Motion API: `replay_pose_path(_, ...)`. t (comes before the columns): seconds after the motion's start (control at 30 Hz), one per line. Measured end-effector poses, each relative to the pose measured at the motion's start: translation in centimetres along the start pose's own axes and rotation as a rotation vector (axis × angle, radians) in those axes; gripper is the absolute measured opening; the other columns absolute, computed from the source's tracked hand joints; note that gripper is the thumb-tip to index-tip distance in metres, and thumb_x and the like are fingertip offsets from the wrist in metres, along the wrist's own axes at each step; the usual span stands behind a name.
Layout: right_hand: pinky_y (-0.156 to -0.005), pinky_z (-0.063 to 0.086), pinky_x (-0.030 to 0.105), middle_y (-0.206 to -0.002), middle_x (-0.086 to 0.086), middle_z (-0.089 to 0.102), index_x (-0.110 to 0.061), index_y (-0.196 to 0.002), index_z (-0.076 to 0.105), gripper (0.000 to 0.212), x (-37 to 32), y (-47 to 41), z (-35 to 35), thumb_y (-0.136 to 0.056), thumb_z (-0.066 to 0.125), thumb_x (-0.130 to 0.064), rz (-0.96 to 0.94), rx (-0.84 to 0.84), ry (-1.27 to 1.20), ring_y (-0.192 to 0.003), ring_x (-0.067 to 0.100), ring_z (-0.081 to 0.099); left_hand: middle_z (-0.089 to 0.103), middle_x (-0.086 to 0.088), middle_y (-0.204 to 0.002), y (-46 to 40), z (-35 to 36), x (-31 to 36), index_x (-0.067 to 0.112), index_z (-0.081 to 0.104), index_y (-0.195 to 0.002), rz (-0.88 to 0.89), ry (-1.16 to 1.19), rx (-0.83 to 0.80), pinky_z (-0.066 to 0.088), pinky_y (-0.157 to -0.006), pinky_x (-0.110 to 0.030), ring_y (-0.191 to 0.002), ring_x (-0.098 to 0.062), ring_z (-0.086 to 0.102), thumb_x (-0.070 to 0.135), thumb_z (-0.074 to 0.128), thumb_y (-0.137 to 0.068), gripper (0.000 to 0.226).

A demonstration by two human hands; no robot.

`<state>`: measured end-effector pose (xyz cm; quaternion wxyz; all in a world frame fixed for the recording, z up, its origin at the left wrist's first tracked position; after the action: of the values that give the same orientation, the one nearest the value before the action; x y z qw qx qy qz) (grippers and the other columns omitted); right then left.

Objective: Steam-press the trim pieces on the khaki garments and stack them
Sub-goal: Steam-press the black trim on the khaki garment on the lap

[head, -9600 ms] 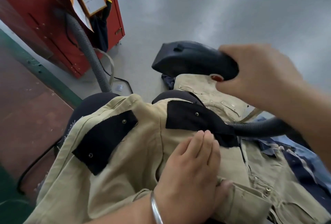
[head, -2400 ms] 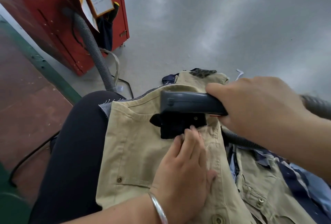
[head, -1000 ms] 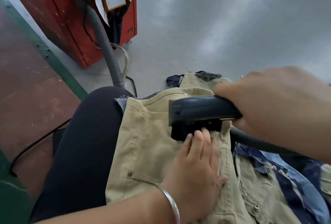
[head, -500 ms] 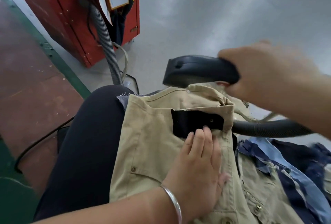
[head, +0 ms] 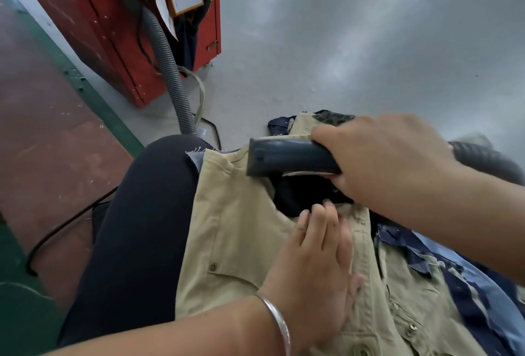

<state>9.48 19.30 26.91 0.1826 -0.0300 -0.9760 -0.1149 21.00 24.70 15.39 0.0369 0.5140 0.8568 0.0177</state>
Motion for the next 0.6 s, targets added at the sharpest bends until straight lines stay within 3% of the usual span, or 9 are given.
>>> replay_pose_path(0.1,-0.047,0.015,0.026,-0.065,-0.009,0.025,-0.038,-0.099,0.047,0.018,-0.8,-1.5,0.3,-0.090,0.060,-0.030,-0.001,0.107,-0.140,-0.051,0.010,0.020,0.053,-0.022,-0.133,0.0,-0.1,-0.1,0.003,0.057,-0.129,0.006,0.009,0.001,0.043,-0.103,-0.040,-0.121,-0.033,0.052,0.048,0.032,-0.087,0.067)
replay_pose_path(0.2,-0.048,0.015,0.023,-0.061,-0.011,0.030,-0.035,-0.082,0.040,0.027,1.9,-1.2,-0.1,-0.084,0.068,-0.035,0.092,0.190,-0.246,-0.051,0.015,0.027,0.050,-0.023,-0.136,0.1,-0.1,-0.2,0.001,0.053,-0.132,0.004,0.005,0.015,0.041,-0.104,-0.041,-0.123,-0.034,0.049,0.048,0.032,-0.089,0.067)
replay_pose_path(0.3,-0.050,0.033,0.026,-0.054,-0.012,0.043,-0.033,-0.068,0.041,0.035,5.4,0.7,-1.2,-0.071,0.075,-0.025,0.157,0.176,-0.343,-0.049,0.016,0.039,0.047,-0.026,-0.137,0.1,-0.2,-0.2,-0.002,0.050,-0.134,0.009,-0.008,-0.003,0.040,-0.105,-0.043,-0.125,-0.036,0.047,0.047,0.029,-0.090,0.069)
replay_pose_path(0.37,-0.052,0.038,0.025,-0.051,-0.013,0.046,-0.031,-0.070,0.047,0.030,7.0,2.9,-1.3,-0.066,0.075,-0.021,0.158,0.178,-0.380,-0.046,0.013,0.044,0.046,-0.027,-0.138,0.1,-0.2,-0.1,-0.002,0.049,-0.135,0.005,-0.018,-0.002,0.041,-0.105,-0.044,-0.125,-0.037,0.047,0.047,0.030,-0.091,0.068)
replay_pose_path(0.43,-0.054,0.044,0.027,-0.048,-0.012,0.046,-0.034,-0.075,0.048,0.018,7.8,5.5,-0.6,-0.064,0.063,-0.033,0.167,0.123,-0.375,-0.045,0.013,0.048,0.047,-0.027,-0.137,0.1,-0.1,0.1,-0.002,0.049,-0.135,0.000,-0.032,0.003,0.042,-0.103,-0.045,-0.123,-0.036,0.048,0.048,0.034,-0.091,0.068)
replay_pose_path(0.53,-0.054,0.051,0.042,-0.049,-0.007,0.050,-0.047,-0.080,0.043,0.021,8.3,7.9,1.6,-0.059,0.048,-0.051,0.184,-0.042,-0.306,-0.046,0.025,0.053,0.050,-0.025,-0.135,0.0,-0.1,0.2,-0.001,0.052,-0.133,-0.020,-0.032,-0.019,0.046,-0.098,-0.044,-0.120,-0.034,0.052,0.053,0.041,-0.087,0.072)
replay_pose_path(0.6,-0.050,0.050,0.037,-0.049,-0.009,0.047,-0.044,-0.080,0.036,0.025,7.4,8.2,2.5,-0.060,0.048,-0.050,0.211,-0.107,-0.197,-0.046,0.025,0.052,0.052,-0.025,-0.133,-0.1,-0.1,0.3,-0.001,0.055,-0.130,-0.027,-0.011,-0.015,0.048,-0.096,-0.042,-0.118,-0.034,0.053,0.053,0.041,-0.085,0.071)
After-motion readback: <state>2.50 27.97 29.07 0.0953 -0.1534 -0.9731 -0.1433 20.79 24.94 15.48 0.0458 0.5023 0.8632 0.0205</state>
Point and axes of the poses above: each hand's wrist, its own y-axis away from the middle knuckle, its own z-axis out of the palm, x = y × z, the point moved 1 cm from there along -y, towards the middle knuckle
